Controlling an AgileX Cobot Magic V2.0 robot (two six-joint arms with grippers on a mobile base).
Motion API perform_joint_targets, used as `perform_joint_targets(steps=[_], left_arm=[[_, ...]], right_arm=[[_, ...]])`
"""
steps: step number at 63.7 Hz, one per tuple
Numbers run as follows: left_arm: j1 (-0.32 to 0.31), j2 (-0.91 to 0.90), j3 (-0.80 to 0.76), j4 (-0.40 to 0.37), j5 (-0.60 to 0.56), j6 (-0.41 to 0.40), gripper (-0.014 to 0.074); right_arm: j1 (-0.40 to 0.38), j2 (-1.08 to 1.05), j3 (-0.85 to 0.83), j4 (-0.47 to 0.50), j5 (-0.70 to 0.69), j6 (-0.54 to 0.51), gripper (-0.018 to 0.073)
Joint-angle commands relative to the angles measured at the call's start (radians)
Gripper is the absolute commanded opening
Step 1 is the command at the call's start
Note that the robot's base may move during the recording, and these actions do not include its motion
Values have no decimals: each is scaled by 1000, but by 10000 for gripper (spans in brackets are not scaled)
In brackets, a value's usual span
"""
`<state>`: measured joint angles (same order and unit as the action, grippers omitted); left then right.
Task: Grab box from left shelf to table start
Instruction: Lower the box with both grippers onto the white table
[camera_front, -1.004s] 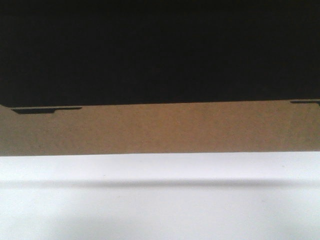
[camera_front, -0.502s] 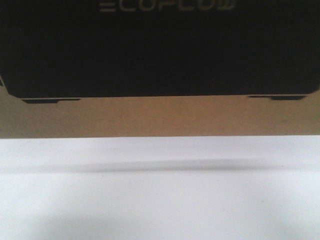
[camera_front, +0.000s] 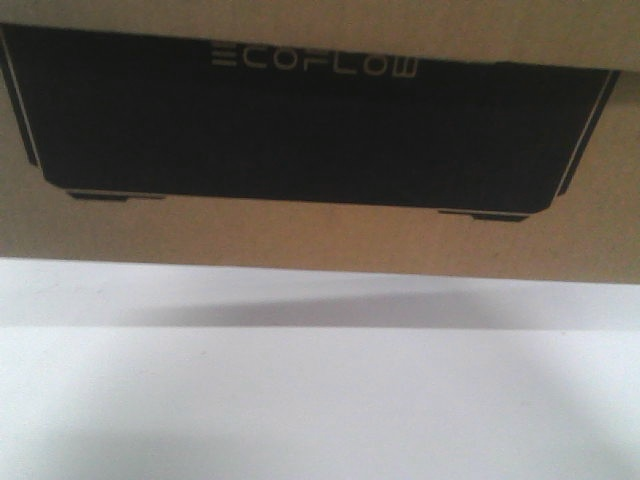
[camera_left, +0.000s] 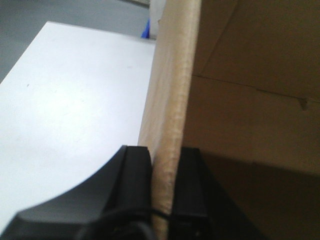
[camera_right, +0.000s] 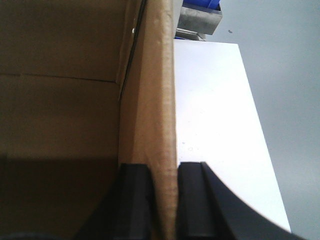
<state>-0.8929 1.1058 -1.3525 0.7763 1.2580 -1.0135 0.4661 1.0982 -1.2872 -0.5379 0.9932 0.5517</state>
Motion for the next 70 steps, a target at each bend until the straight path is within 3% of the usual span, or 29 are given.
perform_joint_targets(steps=[1,12,19,27,34,39,44,48,55,58,70], left_arm=[[48,39,-41,-14,-169,-47,-94],[207,95,-41,-24,-208,-20,-94],[313,102,-41,-119,-340,36,-94],[394,108,-41,-228,-480,161,-92],[459,126,-41,-298,-510,189,-91],[497,142,-41,-356,-514,283,-91],[529,164,-41,-417,-521,373,-91],[544,172,-41,-447,-530,447,-92],[558,176,-41,-452,-534,489,-89],[569,176,-41,-459,-531,493,-57],[594,178,-41,-464,-540,493,260]], right_arm=[[7,10,-38,52,-210,13,56],[-87,65,-38,48,-286,57,56],[-130,77,-38,47,-329,56,59],[-145,81,-38,40,-370,41,73],[-145,95,-38,37,-393,38,210],[-145,107,-38,38,-391,38,363],[-145,112,-38,38,-380,39,456],[-145,112,-38,38,-380,39,489],[-145,112,-38,33,-389,39,489],[-145,112,-38,33,-389,39,489],[-145,112,-38,33,-401,42,489]])
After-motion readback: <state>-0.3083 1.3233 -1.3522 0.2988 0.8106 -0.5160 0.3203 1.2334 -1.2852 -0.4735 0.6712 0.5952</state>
